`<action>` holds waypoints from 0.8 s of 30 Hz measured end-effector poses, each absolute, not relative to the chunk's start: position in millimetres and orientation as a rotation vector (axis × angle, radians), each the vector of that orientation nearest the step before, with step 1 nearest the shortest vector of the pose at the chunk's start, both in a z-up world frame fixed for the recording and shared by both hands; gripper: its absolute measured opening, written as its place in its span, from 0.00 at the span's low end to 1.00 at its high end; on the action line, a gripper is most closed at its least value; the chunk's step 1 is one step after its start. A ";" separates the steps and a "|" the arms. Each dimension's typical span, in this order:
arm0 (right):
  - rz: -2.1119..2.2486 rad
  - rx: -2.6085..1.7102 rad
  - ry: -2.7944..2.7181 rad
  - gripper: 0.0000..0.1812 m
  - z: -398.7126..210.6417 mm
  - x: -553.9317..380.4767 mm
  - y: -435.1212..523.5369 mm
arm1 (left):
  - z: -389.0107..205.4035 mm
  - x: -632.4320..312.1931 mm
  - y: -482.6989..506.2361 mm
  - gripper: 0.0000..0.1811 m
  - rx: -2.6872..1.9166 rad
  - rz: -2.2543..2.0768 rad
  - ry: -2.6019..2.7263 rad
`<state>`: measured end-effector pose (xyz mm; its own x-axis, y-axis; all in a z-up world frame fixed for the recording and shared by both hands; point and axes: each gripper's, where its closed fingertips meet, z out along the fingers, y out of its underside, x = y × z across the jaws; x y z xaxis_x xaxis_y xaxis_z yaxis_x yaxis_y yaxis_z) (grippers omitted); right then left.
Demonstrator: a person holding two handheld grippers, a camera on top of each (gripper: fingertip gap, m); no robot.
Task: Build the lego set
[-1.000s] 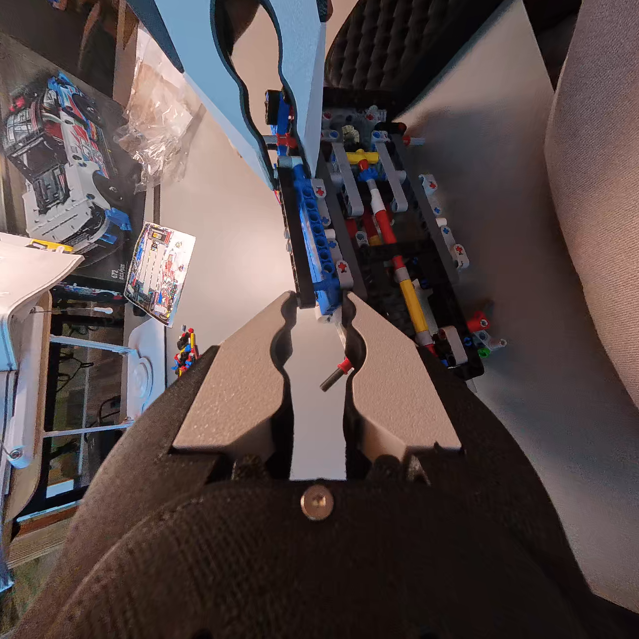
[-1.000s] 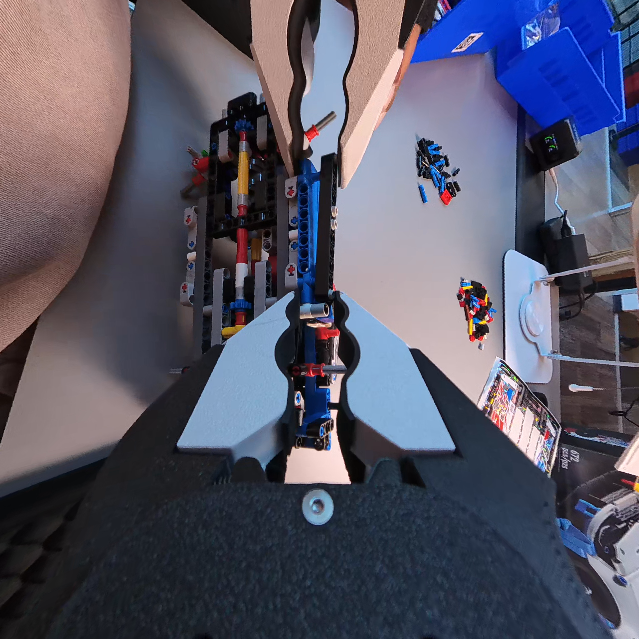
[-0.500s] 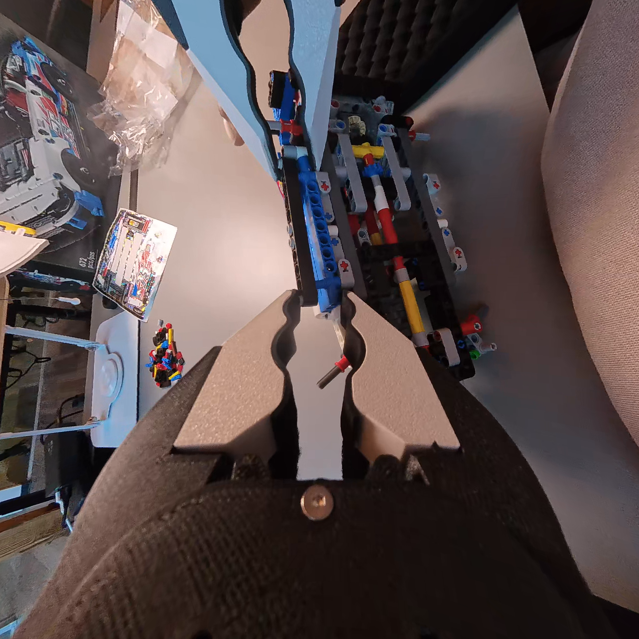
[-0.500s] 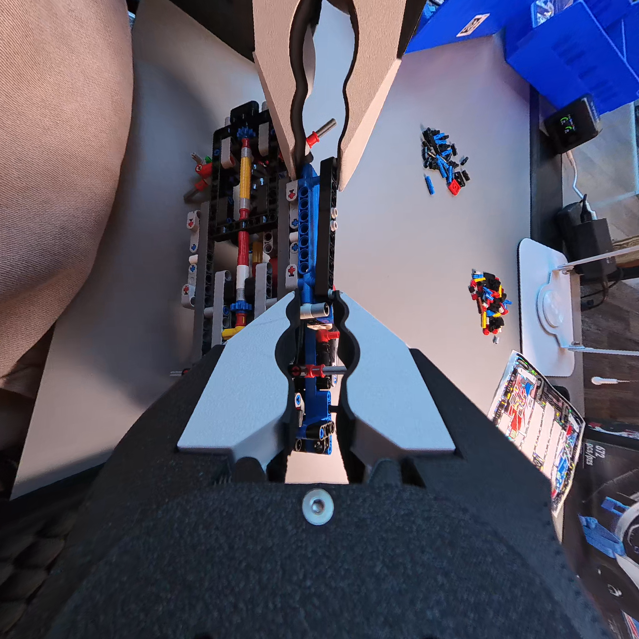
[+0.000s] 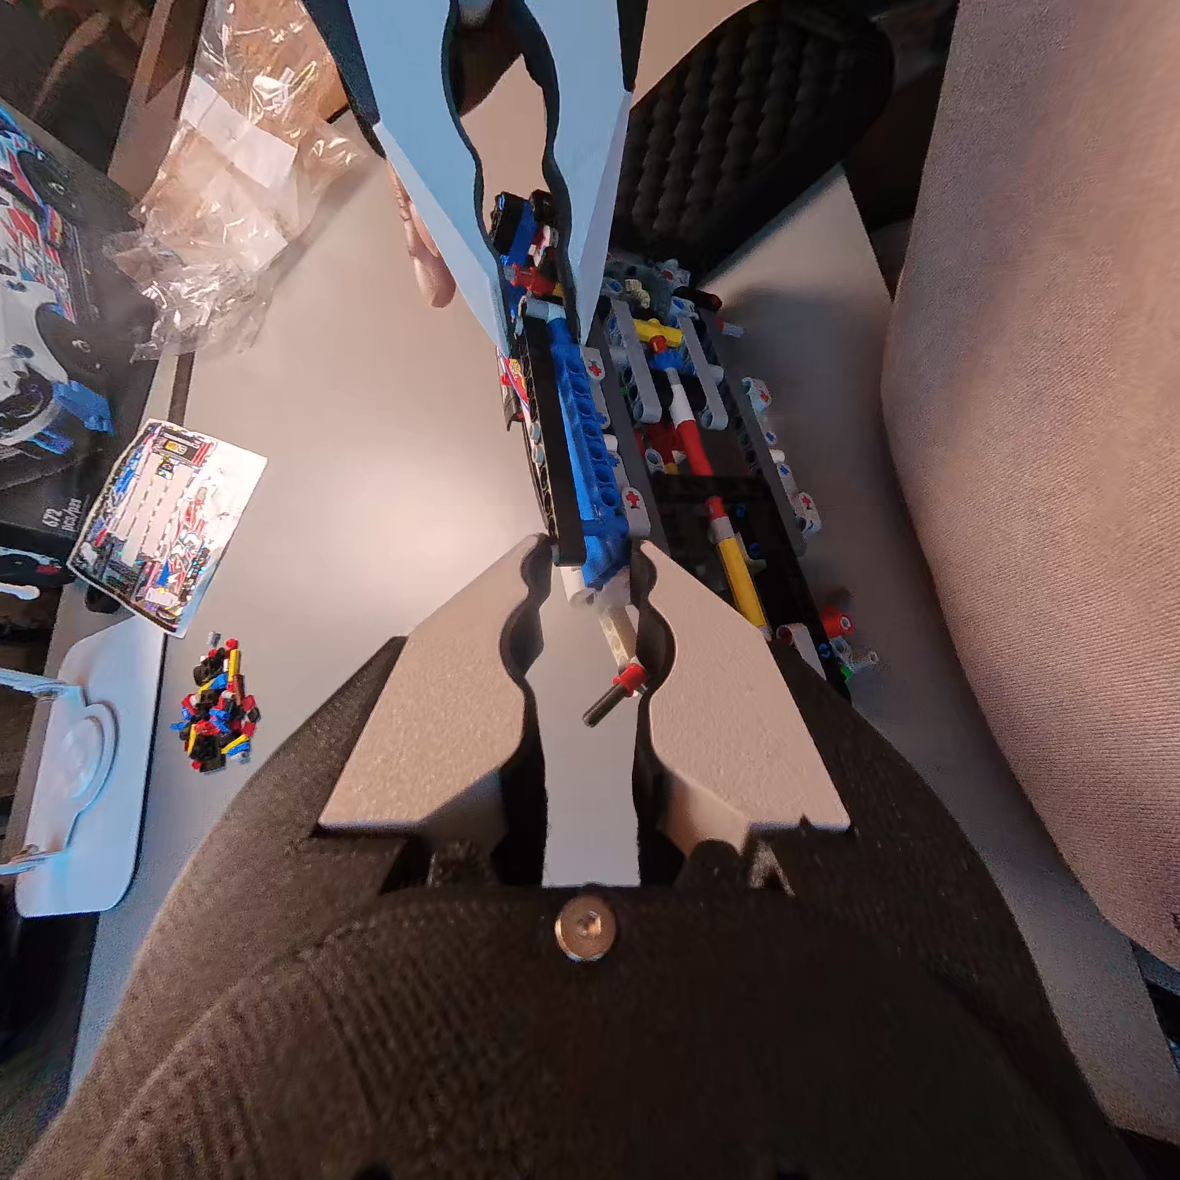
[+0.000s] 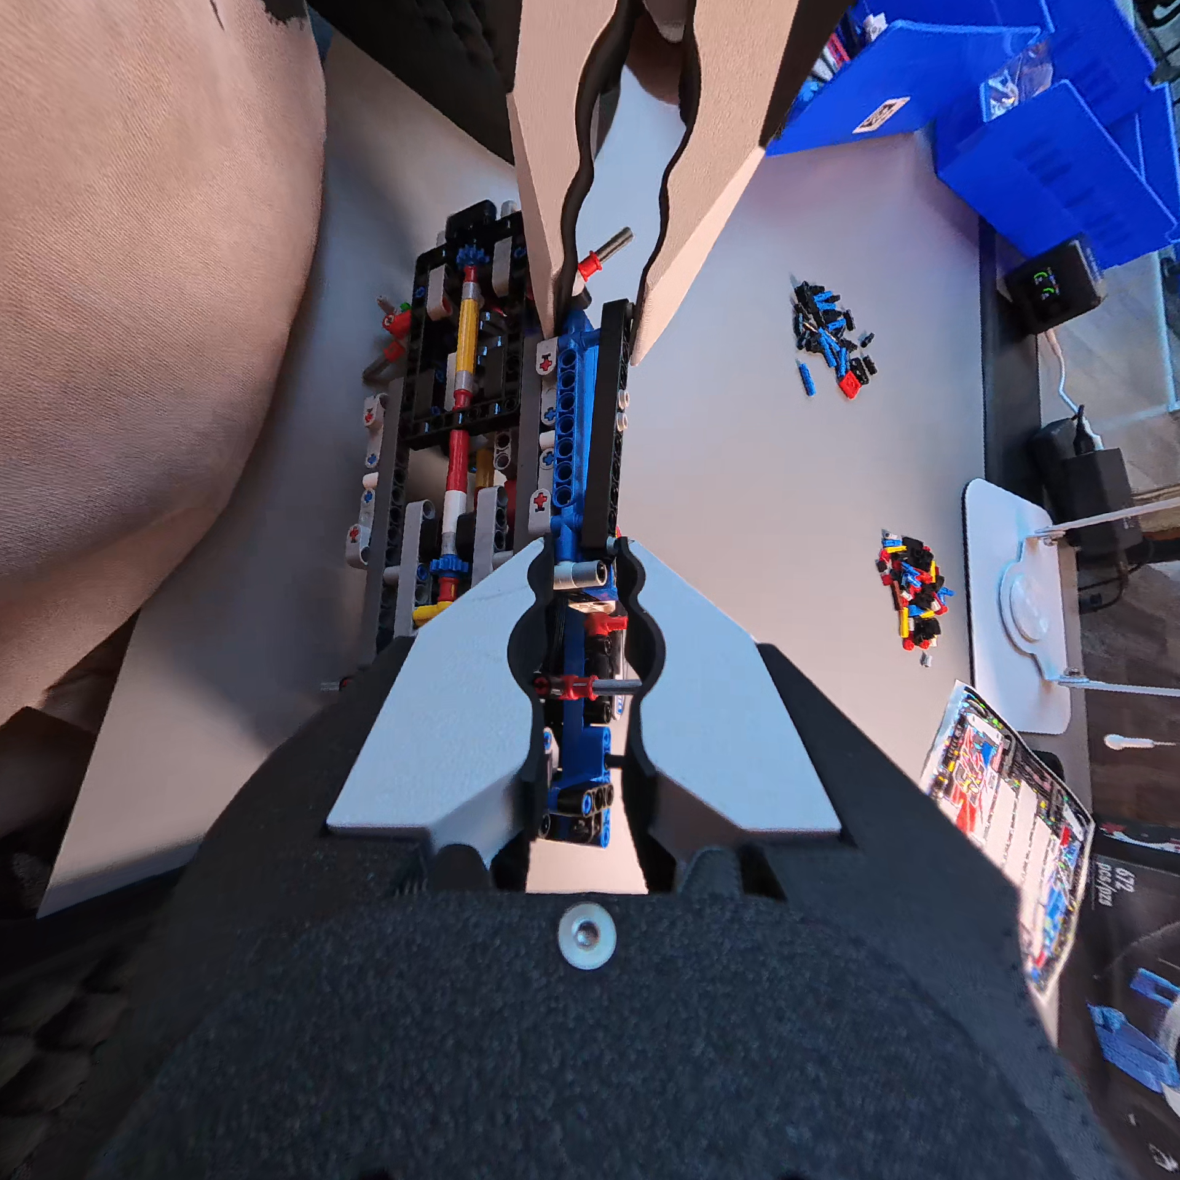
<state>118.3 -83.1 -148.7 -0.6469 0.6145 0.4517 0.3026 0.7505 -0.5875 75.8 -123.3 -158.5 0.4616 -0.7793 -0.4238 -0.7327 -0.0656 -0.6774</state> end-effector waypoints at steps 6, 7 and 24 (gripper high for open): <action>0.738 -0.735 -2.336 0.09 -149.3 119.1 -86.7 | -158.8 79.5 -129.4 0.12 -1.848 -0.237 1.221; 0.763 -0.742 -2.346 0.09 -148.7 119.2 -87.6 | -158.2 80.3 -130.5 0.12 -1.859 -0.280 1.200; 0.786 -0.663 -2.441 0.07 -146.1 125.2 -99.2 | -159.4 91.2 -141.5 0.08 -1.807 -0.256 1.171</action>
<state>125.2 -99.2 -146.1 -0.7633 0.5742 0.2961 0.2935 0.7165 -0.6328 91.2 -141.5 -159.4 0.5225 -0.8008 -0.2928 -0.6055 -0.1067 -0.7886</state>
